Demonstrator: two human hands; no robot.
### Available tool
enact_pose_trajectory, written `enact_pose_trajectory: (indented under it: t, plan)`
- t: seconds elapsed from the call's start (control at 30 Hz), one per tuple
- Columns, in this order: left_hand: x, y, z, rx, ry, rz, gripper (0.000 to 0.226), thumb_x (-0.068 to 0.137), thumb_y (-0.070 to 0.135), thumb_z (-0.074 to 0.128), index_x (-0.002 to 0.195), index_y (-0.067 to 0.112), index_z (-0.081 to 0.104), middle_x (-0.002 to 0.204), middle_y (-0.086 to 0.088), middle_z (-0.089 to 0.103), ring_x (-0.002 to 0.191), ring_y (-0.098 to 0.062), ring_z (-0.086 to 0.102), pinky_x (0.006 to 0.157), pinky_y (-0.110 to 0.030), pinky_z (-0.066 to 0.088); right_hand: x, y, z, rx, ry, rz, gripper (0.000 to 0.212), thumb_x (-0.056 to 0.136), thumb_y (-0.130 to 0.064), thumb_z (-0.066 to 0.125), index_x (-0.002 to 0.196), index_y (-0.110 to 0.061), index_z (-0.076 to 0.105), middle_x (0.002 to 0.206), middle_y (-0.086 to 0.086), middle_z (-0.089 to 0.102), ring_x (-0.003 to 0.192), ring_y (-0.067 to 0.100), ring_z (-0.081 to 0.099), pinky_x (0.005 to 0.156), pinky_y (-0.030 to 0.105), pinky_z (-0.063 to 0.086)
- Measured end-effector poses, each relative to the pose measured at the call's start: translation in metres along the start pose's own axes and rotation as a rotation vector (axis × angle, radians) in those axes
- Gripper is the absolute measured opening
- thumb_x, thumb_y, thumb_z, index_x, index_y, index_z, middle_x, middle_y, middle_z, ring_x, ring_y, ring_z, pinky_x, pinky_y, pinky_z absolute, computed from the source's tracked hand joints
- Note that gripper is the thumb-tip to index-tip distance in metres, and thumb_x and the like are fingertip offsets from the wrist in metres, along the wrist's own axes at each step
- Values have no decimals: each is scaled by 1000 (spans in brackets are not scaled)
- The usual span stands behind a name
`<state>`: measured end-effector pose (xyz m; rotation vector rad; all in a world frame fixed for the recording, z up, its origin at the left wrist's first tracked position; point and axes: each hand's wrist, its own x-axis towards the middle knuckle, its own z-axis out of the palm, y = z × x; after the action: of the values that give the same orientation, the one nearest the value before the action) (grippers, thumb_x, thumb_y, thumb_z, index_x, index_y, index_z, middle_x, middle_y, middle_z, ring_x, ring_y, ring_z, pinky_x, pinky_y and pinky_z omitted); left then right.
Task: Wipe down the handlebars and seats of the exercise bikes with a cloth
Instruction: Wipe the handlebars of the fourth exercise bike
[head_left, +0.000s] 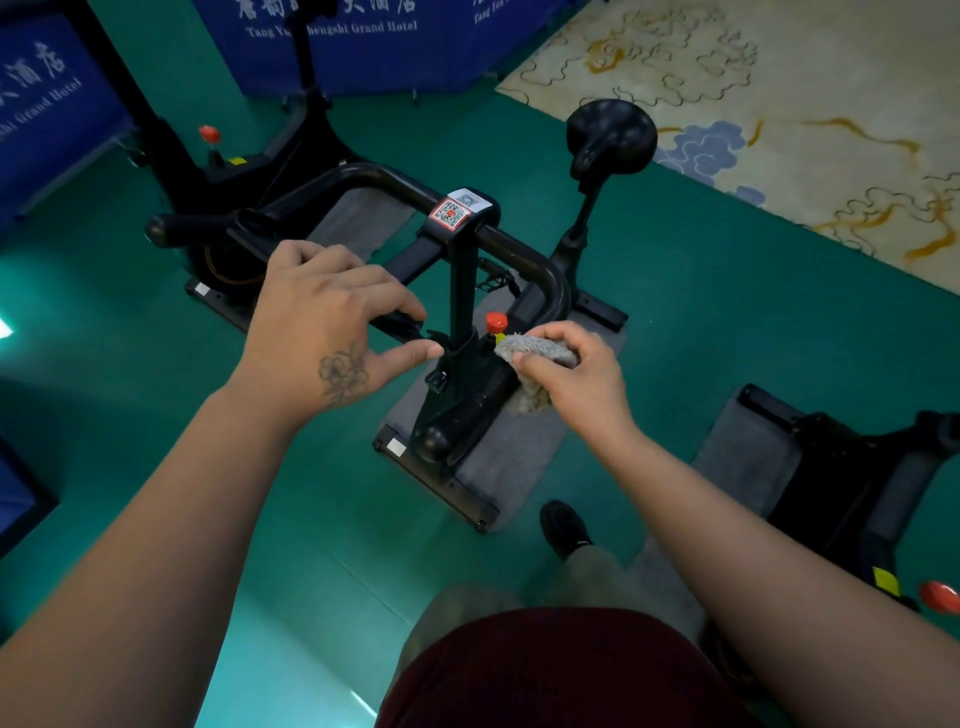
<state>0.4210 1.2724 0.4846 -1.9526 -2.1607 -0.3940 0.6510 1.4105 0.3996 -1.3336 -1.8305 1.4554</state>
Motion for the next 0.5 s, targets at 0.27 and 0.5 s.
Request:
enact_pose_trajectory:
  t: [0.27,0.5]
  plan:
    - [0,0,3,3,19,-5,50,93,80,53,103,38,77,100,19,74,95,-17,61,93,-47,38,-39,-3,20,30,-66,-6,16,88,-30,81,96,-42,74,108,2,57,89,4,60,80,24,51]
    - [0,-2,4,6,10,-11,51,93,82,53,104,38,76,102,19,74,96,-17,60,94,-48,39,-28,-5,15,-31,-51,-35,15,87,-37,81,96,-44,72,106,-2,55,93,5,59,83,28,52]
